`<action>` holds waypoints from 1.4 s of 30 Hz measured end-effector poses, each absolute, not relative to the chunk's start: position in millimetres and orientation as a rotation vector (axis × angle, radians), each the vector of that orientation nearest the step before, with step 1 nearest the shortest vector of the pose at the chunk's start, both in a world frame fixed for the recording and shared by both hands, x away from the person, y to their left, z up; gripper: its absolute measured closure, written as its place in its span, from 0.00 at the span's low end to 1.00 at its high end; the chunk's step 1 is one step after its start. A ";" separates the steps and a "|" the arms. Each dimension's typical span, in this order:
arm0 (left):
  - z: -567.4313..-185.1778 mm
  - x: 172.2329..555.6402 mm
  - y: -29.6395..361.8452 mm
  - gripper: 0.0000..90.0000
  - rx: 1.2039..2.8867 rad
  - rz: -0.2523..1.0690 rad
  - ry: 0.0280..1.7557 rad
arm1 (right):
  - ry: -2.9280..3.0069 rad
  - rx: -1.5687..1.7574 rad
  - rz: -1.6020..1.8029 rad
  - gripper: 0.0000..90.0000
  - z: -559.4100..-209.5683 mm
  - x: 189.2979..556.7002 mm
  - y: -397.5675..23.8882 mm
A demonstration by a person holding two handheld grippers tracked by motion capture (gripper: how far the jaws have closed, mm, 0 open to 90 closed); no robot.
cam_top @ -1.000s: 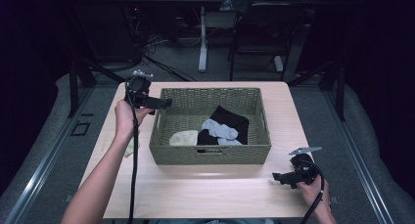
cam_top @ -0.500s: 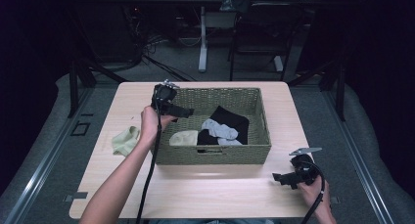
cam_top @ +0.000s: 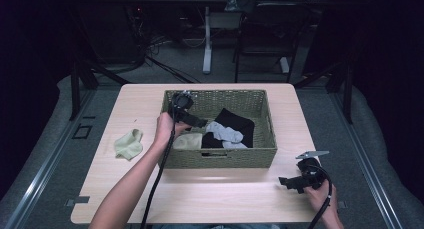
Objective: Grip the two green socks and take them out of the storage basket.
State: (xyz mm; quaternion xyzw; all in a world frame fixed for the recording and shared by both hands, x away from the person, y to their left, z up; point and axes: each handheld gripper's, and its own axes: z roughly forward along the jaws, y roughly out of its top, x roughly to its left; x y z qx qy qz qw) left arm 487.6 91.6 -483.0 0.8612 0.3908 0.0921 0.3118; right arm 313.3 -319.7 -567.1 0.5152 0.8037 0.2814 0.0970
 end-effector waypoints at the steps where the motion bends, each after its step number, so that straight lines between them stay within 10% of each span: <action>1: -485.8 488.8 90.8 0.00 2.285 0.224 1.029 | 2.378 1.526 0.833 0.01 -567.2 313.2 -319.7; 18: -514.5 499.4 75.0 0.10 2.462 0.096 1.007 | 2.375 1.525 0.835 0.01 -567.0 313.4 -320.2; 33: -528.2 506.7 71.2 0.44 2.569 -0.016 1.067 | 2.374 1.525 0.836 0.01 -566.6 313.4 -320.6; 42: -529.0 505.8 72.5 0.84 2.583 -0.062 1.065 | 2.375 1.523 0.837 0.01 -566.1 313.4 -321.0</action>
